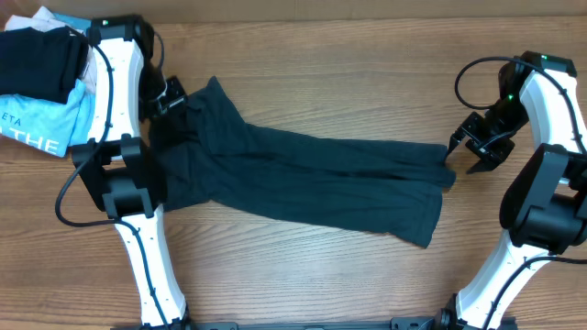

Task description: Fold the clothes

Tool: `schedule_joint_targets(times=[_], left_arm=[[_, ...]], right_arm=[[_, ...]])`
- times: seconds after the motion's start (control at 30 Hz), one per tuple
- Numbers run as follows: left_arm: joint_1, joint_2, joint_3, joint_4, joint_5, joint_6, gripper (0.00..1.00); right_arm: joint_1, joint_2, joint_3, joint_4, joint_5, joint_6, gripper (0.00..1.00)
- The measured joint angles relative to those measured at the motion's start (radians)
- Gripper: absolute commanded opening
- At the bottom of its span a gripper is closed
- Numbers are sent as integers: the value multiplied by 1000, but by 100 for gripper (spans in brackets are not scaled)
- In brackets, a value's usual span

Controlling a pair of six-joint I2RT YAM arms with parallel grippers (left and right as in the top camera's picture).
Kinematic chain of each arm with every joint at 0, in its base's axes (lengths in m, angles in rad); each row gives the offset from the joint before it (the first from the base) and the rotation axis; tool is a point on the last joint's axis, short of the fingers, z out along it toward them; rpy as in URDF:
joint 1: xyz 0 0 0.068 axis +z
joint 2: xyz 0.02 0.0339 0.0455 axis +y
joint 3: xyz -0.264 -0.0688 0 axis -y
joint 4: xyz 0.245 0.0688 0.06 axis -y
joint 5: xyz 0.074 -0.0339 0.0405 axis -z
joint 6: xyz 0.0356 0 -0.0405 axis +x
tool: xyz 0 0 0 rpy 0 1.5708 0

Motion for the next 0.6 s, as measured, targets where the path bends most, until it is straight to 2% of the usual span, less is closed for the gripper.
schedule_joint_targets(times=[0.03,0.13,0.2,0.23,0.3,0.33,0.47,0.53,0.57,0.6], left_arm=[[-22,-22,58,-2,3,13,100],[-134,-119,105,3,34,30,99],[-229,-140,96,32,59,30,94],[-270,-140,71,61,64,30,85],[-350,-138,-16,131,68,13,62],[-377,-137,-55,154,66,5,56],[-401,-134,-206,233,67,-39,56],[-398,-132,-287,299,67,-47,39],[-398,-130,-312,327,67,-53,34],[-398,-130,-338,362,71,-58,22]], right_arm=[[0,0,0,8,-11,-9,59],[1,0,0,50,-65,-42,67],[10,0,0,66,-85,-56,67],[18,0,0,73,-88,-61,67],[42,0,0,79,-93,-67,64],[55,0,0,79,-95,-71,63],[74,0,0,82,-102,-76,63],[80,0,0,84,-102,-76,62],[84,0,0,86,-101,-76,61],[92,0,0,85,-101,-76,57]])
